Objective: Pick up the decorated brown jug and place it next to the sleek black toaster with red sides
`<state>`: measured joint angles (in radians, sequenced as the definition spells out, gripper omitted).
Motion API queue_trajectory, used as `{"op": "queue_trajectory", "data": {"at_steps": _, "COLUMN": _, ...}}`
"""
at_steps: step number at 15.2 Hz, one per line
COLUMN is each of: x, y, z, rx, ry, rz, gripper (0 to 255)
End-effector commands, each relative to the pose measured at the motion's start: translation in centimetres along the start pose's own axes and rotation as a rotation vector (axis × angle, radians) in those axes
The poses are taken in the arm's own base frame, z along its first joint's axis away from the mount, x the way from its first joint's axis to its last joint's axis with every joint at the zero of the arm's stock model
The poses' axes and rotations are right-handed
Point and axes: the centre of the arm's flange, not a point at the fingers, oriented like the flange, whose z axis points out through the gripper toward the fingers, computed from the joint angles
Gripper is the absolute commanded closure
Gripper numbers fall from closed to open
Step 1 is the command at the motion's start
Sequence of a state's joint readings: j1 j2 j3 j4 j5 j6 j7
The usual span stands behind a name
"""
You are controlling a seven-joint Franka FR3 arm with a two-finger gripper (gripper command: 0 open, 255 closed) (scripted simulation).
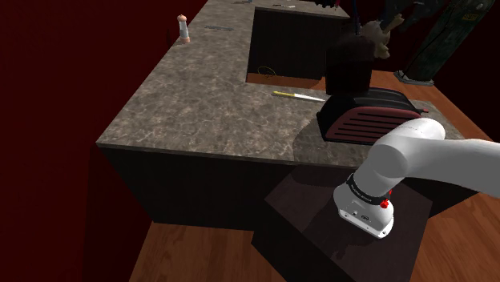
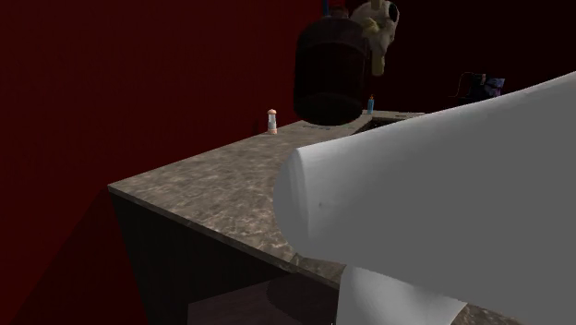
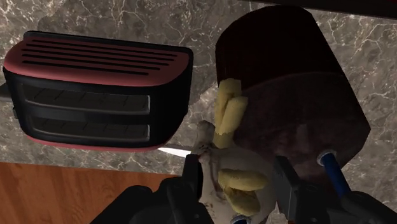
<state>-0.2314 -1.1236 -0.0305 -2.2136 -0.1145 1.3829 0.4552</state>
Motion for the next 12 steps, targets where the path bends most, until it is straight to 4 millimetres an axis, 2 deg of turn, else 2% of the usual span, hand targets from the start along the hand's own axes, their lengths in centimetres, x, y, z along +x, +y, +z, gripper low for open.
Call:
{"op": "queue_trajectory", "data": {"at_steps": 1, "x": -0.3, "y": 2.8, "z": -0.2, "rx": 0.002, "ry": 0.003, "rz": 0.0, "gripper": 255}}
{"op": "queue_trajectory", "data": {"at_steps": 12, "x": -1.3, "y": 17.3, "z": -1.6, "rx": 0.002, "ry": 0.003, "rz": 0.0, "gripper": 255}}
